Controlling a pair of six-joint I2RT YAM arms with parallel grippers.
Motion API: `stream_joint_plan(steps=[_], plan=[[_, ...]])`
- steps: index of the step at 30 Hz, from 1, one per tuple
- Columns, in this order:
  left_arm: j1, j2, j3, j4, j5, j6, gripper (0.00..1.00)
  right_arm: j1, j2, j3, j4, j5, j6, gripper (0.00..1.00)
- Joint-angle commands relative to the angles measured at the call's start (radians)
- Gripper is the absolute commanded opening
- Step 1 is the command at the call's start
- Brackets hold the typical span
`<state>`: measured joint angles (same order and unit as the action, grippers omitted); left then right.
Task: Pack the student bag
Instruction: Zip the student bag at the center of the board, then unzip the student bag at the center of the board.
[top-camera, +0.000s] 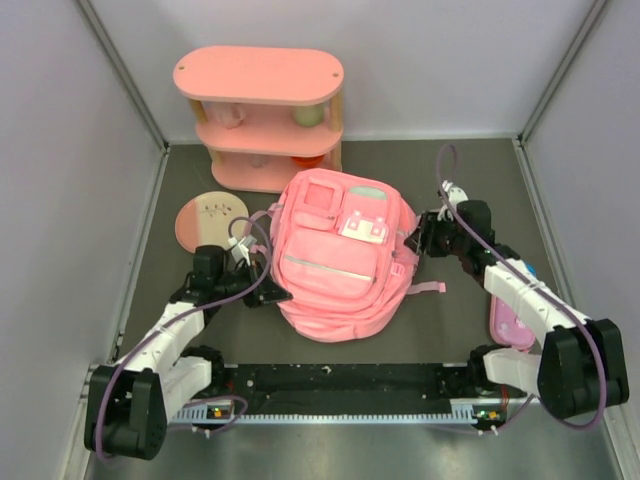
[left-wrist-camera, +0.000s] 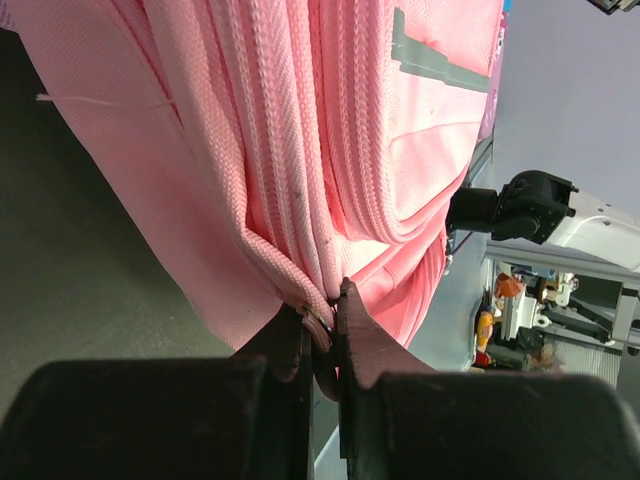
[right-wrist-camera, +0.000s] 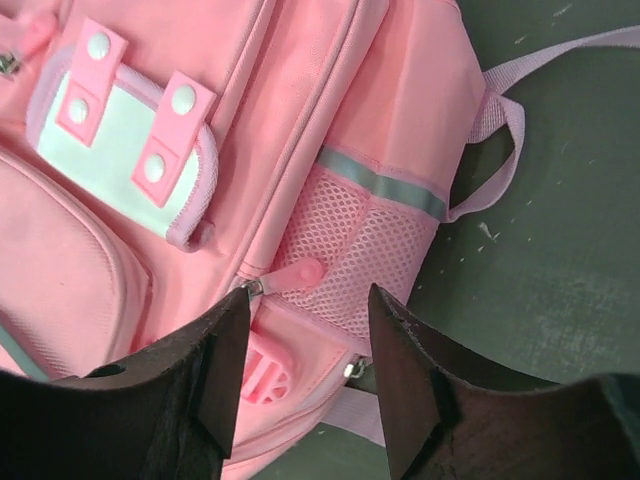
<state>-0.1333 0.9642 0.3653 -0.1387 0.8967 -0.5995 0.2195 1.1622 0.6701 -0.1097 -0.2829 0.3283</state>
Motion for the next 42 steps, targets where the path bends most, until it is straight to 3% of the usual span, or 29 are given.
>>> stream_joint_plan(steps=[1,5,6,8,11,15,17,20,24,32,42], plan=[[0.000,-0.010,0.055,0.024,0.021,0.035,0.07,-0.003,0.002,0.014,0.102,-0.032,-0.253,0.49],[0.000,0.007,0.095,-0.010,0.010,0.064,0.06,-0.005,-0.041,-0.134,0.324,-0.257,-0.498,0.51],[0.000,0.010,0.107,-0.019,0.011,0.067,0.06,-0.003,-0.044,-0.144,0.364,-0.292,-0.593,0.52],[0.000,0.021,0.124,-0.028,0.013,0.081,0.06,-0.006,-0.012,-0.135,0.395,-0.289,-0.627,0.52],[0.000,0.042,0.144,-0.039,0.015,0.095,0.06,-0.006,0.084,-0.005,0.143,-0.418,-0.870,0.51],[0.000,0.065,0.173,-0.059,0.018,0.112,0.06,-0.019,0.140,0.013,0.211,-0.467,-0.920,0.50],[0.001,0.071,0.193,-0.076,0.015,0.133,0.05,-0.019,0.174,0.058,0.147,-0.498,-0.995,0.49],[0.001,0.090,0.233,-0.143,-0.005,0.188,0.05,-0.020,0.249,0.146,-0.083,-0.507,-1.118,0.48],[0.006,0.122,0.276,-0.180,-0.027,0.236,0.04,-0.026,0.235,0.131,-0.091,-0.591,-1.131,0.47],[0.020,0.241,0.376,-0.214,0.011,0.297,0.02,-0.023,0.234,0.143,-0.186,-0.613,-1.173,0.48],[0.020,0.274,0.385,-0.190,0.057,0.303,0.02,0.006,0.326,0.206,-0.173,-0.559,-1.187,0.45]])
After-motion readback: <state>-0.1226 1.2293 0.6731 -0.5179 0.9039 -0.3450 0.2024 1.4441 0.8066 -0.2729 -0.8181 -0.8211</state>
